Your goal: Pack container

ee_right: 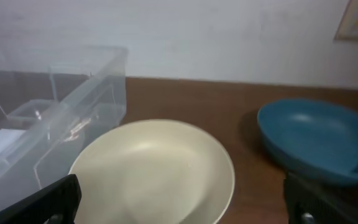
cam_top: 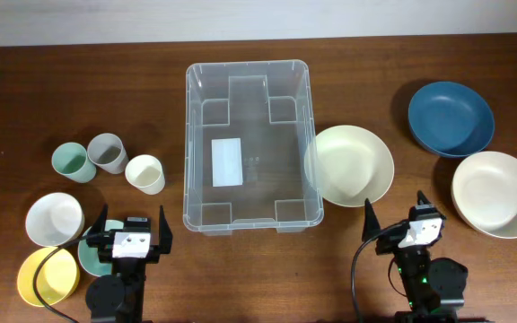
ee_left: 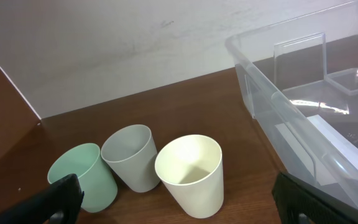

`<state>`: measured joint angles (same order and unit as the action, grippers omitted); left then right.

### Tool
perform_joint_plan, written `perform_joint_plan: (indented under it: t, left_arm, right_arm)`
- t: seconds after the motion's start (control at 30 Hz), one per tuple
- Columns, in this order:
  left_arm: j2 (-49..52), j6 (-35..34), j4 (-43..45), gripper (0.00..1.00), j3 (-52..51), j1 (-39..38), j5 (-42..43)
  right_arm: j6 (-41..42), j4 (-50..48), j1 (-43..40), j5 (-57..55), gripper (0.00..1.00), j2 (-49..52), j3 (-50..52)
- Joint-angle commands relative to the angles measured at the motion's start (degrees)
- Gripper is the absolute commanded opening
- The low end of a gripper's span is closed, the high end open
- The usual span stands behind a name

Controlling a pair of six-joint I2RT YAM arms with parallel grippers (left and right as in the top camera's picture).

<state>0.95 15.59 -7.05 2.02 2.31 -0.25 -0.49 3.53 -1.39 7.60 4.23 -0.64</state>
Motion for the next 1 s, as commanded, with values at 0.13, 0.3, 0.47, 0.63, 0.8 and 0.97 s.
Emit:
perform_joint_plan:
  t: [0.13,0.3,0.47,0.63,0.8,0.97]
  left_arm:
    - [-0.33,-0.55,0.39,1.00,-0.50,-0.07,0.46]
    - [-0.33,-0.55,0.39,1.00,-0.50,-0.07,0.44]
    - [-0.33,-0.55,0.37,1.00,-0.50,-0.07,0.46]
    - [-0.33,-0.55,0.39,1.00,-0.50,-0.07,0.46]
    - [-0.33,-0.55,0.39,1.00,-0.50,-0.07,0.46]
    - [-0.33,-0.55,0.37,1.00,-0.50,-0.07,0.46]
  right_arm:
    - [3.43,2.71,0.24,-1.97,0.99,14.64,-12.35]
    - [6.93,8.57,0.17,-2.69,0.99,32.72,-27.67]
    - [17.18,25.00,-2.14,-2.64,0.99,48.50,-44.39]
    - [17.22,37.35,-4.39,-0.42,0.99,61.79,-56.00]
    - [17.33,36.30,-8.17,6.54,0.99,70.44,-55.63]
    - [17.27,35.01,-11.82,12.74,0.99,79.17,-55.60]
